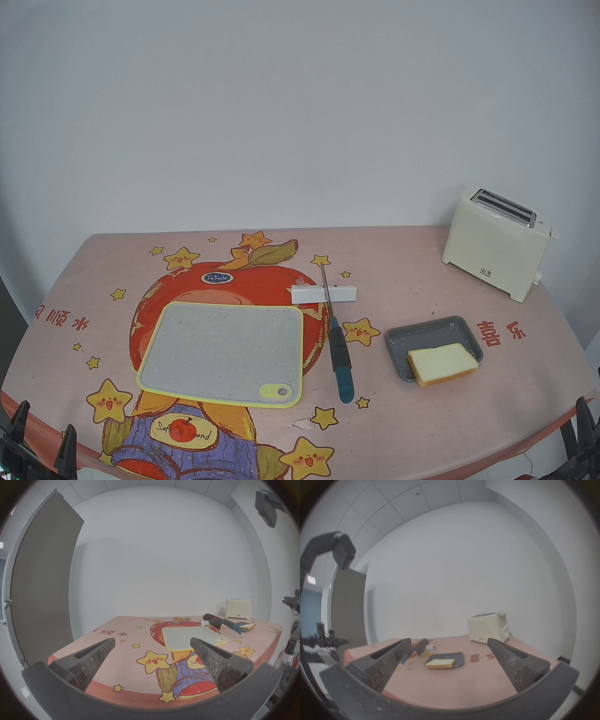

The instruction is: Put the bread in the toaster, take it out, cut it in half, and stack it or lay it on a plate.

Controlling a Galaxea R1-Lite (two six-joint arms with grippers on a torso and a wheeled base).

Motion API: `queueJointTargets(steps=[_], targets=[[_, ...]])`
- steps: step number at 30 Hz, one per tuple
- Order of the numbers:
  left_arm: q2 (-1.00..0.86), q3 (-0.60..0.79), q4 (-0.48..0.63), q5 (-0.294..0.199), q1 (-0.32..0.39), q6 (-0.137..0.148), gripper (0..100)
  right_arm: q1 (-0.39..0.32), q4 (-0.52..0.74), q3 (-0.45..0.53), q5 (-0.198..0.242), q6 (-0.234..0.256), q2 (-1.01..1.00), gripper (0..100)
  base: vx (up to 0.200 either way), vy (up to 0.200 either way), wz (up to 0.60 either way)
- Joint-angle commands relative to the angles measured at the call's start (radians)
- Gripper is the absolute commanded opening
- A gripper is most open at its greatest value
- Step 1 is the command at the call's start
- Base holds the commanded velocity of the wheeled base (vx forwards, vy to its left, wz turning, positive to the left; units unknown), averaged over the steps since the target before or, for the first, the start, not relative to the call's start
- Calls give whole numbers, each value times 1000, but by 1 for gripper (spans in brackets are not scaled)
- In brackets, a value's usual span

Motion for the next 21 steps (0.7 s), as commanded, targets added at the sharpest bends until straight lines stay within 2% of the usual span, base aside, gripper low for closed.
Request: queueJointTargets(steps=[1, 4, 6, 7, 8, 9, 10, 11, 13, 14, 21], targets=[[-13, 18, -1, 0, 0, 0, 100, 15, 56, -27, 147, 256, 32, 100, 0, 0, 0], [-13, 18, -1, 0, 0, 0, 100, 15, 104, -27, 215, 397, 33, 100, 0, 0, 0], [-13, 18, -1, 0, 0, -2, 100, 15, 173, -25, 270, 458, 33, 100, 0, 0, 0], [-13, 18, -1, 0, 0, 0, 100, 17, 177, -25, 273, 461, 33, 100, 0, 0, 0], [-13, 18, -1, 0, 0, 0, 100, 18, 220, -28, 304, 513, 36, 100, 0, 0, 0], [-13, 18, -1, 0, 0, 0, 100, 20, 245, -36, 327, 587, 41, 100, 0, 0, 0], [-13, 18, -1, 0, 0, 0, 100, 20, 245, -36, 327, 587, 41, 100, 0, 0, 0], [-13, 18, -1, 0, 0, 0, 100, 20, 253, -42, 365, 725, 53, 100, 0, 0, 0], [-13, 18, -1, 0, 0, 0, 100, 22, 253, -43, 388, 802, 53, 100, 0, 0, 0], [-13, 18, -1, 0, 0, 0, 100, 22, 253, -40, 396, 815, 48, 100, 0, 0, 0], [-13, 18, -1, 0, 0, 0, 100, 20, 254, -39, 398, 820, 58, 100, 0, 0, 0]])
